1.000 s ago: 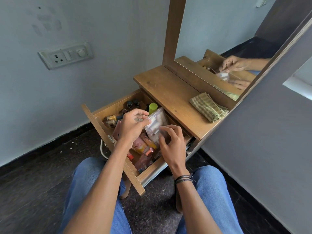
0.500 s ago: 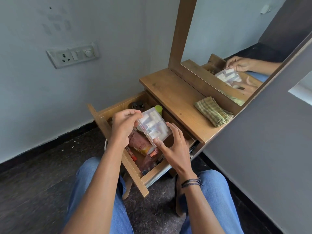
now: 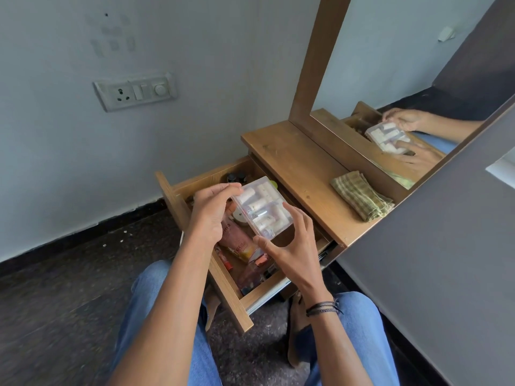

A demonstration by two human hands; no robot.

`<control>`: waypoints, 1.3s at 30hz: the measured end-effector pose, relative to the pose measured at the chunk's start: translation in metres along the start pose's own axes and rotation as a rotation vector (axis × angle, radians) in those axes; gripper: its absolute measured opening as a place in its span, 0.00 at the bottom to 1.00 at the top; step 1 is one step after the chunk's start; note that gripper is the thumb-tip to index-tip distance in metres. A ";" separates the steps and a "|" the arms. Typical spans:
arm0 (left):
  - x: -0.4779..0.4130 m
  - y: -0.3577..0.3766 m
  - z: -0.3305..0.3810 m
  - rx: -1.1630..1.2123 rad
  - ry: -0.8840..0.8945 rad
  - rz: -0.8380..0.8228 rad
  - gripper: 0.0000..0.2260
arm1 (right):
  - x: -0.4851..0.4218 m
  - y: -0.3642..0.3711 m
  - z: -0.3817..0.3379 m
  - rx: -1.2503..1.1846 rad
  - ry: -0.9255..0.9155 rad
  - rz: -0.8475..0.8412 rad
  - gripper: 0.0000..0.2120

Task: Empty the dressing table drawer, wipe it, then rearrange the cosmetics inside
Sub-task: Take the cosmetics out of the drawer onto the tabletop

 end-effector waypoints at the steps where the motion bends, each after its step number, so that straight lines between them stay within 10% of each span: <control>1: -0.001 -0.001 0.000 0.017 -0.003 0.001 0.04 | -0.002 0.001 -0.002 0.002 -0.013 0.017 0.42; 39: -0.022 0.018 -0.028 -0.554 0.237 0.054 0.04 | -0.210 -0.039 0.007 0.163 0.008 0.159 0.23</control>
Point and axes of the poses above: each hand's wrist, its own x-axis away from the middle knuckle, its own y-axis out of the palm, z = x × y, the point moved 1 cm from there along -x, towards the middle knuckle, and after that the axes turned 14 degrees about -x, right-handed, at the moved point
